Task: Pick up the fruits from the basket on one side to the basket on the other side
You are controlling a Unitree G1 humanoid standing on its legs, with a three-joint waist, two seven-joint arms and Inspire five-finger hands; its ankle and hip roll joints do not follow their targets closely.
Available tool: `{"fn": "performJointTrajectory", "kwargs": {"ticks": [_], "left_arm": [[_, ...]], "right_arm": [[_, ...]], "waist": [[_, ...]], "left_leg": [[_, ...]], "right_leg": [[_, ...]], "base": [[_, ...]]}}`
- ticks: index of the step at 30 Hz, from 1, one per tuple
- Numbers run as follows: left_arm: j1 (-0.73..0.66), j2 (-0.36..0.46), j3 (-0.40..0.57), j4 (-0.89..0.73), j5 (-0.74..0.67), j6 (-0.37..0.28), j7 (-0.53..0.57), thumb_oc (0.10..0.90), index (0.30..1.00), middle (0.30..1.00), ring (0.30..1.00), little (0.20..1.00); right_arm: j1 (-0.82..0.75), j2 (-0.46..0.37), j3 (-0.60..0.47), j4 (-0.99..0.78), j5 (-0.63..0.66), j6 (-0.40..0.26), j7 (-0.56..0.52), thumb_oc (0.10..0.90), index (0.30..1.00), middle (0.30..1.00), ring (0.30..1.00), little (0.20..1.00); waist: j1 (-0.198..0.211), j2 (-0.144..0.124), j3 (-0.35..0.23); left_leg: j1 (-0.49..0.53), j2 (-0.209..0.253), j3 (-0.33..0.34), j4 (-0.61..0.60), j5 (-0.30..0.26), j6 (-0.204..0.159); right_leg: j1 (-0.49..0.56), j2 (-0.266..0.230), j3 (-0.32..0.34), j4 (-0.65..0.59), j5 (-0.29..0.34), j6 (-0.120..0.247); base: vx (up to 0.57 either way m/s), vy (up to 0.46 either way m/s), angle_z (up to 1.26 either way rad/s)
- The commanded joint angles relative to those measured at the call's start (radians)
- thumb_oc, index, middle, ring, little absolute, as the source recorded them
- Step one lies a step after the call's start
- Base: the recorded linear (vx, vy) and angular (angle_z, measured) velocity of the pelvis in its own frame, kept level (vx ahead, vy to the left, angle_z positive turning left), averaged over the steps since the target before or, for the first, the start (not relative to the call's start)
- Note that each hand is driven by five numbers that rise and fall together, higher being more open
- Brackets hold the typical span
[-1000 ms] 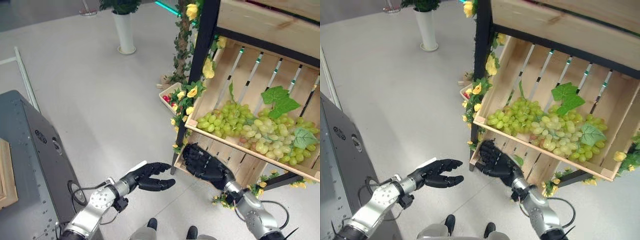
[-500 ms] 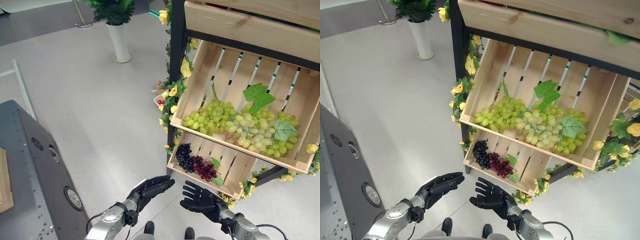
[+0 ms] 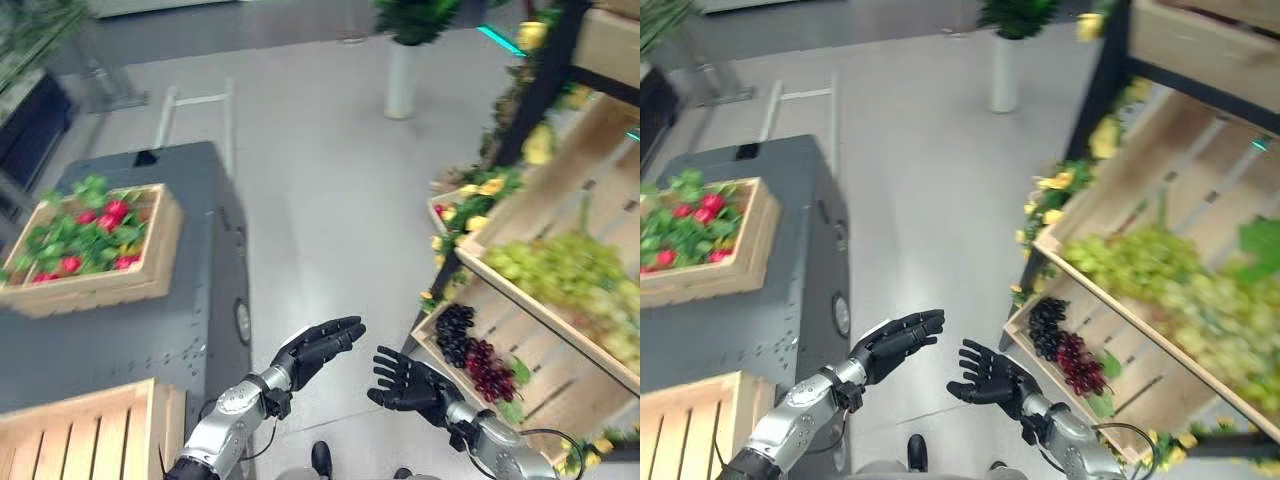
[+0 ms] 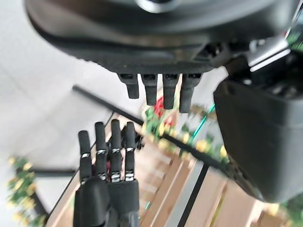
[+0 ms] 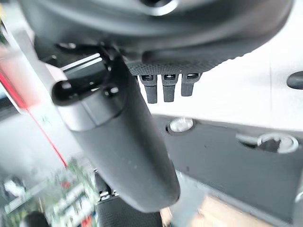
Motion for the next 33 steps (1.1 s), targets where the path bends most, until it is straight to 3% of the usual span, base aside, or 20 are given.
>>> {"fn": "performJointTrajectory", "kwargs": {"ticks": [1, 3, 7, 9, 10, 12, 21, 28, 33], "left_arm": [[-0.046, 0.004, 0.02, -0.036, -0.042, -0.051, -0.058, 0.8, 0.9, 0.9, 0.9, 0.9], [-0.018, 0.016, 0.027, -0.057, -0.043, -0.034, -0.075, 0.8, 0.9, 0.9, 0.9, 0.9], [0.015, 0.035, 0.034, -0.083, -0.028, -0.025, -0.09, 0.8, 0.9, 0.9, 0.9, 0.9], [0.018, 0.044, 0.04, -0.085, -0.018, -0.019, -0.115, 0.8, 0.9, 0.9, 0.9, 0.9], [0.015, 0.049, 0.036, -0.082, -0.006, -0.023, -0.131, 0.8, 0.9, 0.9, 0.9, 0.9], [0.01, 0.048, 0.029, -0.075, 0.003, -0.032, -0.116, 0.8, 0.9, 0.9, 0.9, 0.9], [0.0, 0.012, 0.016, -0.036, -0.001, -0.037, -0.058, 0.8, 0.9, 0.9, 0.9, 0.9], [-0.022, -0.002, -0.034, 0.181, 0.193, -0.032, -0.01, 0.8, 0.9, 0.9, 0.9, 0.9], [-0.032, -0.027, -0.044, 0.379, 0.303, 0.02, -0.004, 0.8, 0.9, 0.9, 0.9, 0.9]], "right_arm": [[-0.074, 0.049, -0.003, -0.041, 0.069, -0.089, -0.027, 0.8, 0.9, 0.9, 0.9, 0.9], [-0.077, 0.072, 0.002, -0.032, 0.077, -0.086, -0.047, 0.8, 0.9, 0.9, 0.9, 0.9], [-0.058, 0.096, -0.009, -0.049, 0.077, -0.081, -0.05, 0.8, 0.9, 0.9, 0.9, 0.9], [-0.045, 0.106, -0.015, -0.055, 0.081, -0.091, -0.046, 0.8, 0.9, 0.9, 0.9, 0.9], [-0.032, 0.104, -0.019, -0.063, 0.089, -0.104, -0.054, 0.8, 0.9, 0.9, 0.9, 0.9], [-0.023, 0.101, -0.018, -0.068, 0.092, -0.116, -0.065, 0.8, 0.9, 0.9, 0.9, 0.9], [-0.037, 0.09, -0.018, -0.067, 0.058, -0.103, -0.082, 0.8, 0.9, 0.9, 0.9, 0.9], [-0.065, 0.069, 0.023, 0.109, -0.16, 0.078, -0.12, 0.8, 0.9, 0.9, 0.9, 0.9], [-0.094, 0.075, 0.035, 0.335, -0.289, 0.103, -0.078, 0.8, 0.9, 0.9, 0.9, 0.9]], "waist": [[0.026, -0.04, -0.056], [0.049, -0.026, -0.053], [0.058, -0.021, -0.039], [0.048, -0.02, -0.027], [0.032, -0.017, -0.021], [0.021, -0.016, -0.019], [0.02, -0.032, -0.033], [0.014, -0.044, -0.039], [0.021, -0.042, -0.039]], "left_leg": [[0.094, 0.085, -0.048, 0.01, -0.05, -0.158], [0.089, 0.054, -0.075, 0.01, -0.065, -0.145], [0.096, 0.024, -0.092, 0.01, -0.084, -0.114], [0.089, 0.003, -0.119, 0.01, -0.077, -0.082], [0.086, -0.003, -0.153, 0.01, -0.072, -0.067], [0.085, -0.008, -0.176, 0.01, -0.07, -0.06], [0.091, 0.01, -0.178, 0.01, -0.078, -0.074], [0.102, 0.027, -0.181, 0.01, -0.081, -0.09], [0.111, 0.035, -0.172, 0.01, -0.08, -0.091]], "right_leg": [[-0.052, 0.022, -0.009, -0.081, 0.135, -0.002], [-0.066, -0.015, -0.026, -0.076, 0.168, 0.035], [-0.1, -0.05, -0.032, -0.032, 0.186, 0.073], [-0.132, -0.065, 0.015, 0.017, 0.184, 0.073], [-0.14, -0.055, 0.092, 0.043, 0.162, 0.064], [-0.138, -0.048, 0.144, 0.043, 0.155, 0.059], [-0.098, -0.045, 0.167, -0.04, 0.176, 0.065], [-0.077, -0.029, 0.189, -0.052, 0.158, 0.057], [-0.061, -0.024, 0.191, -0.061, 0.154, 0.054]], "base": [[-0.08, 0.227, 0.58], [-0.09, 0.298, 0.36], [-0.07, 0.18, 0.21], [-0.12, 0.11, 0.27], [-0.1, 0.039, 0.39], [-0.04, -0.005, 0.62], [-0.01, -0.057, 0.22], [0.01, -0.022, -0.04], [0.01, -0.008, -0.01]]}}
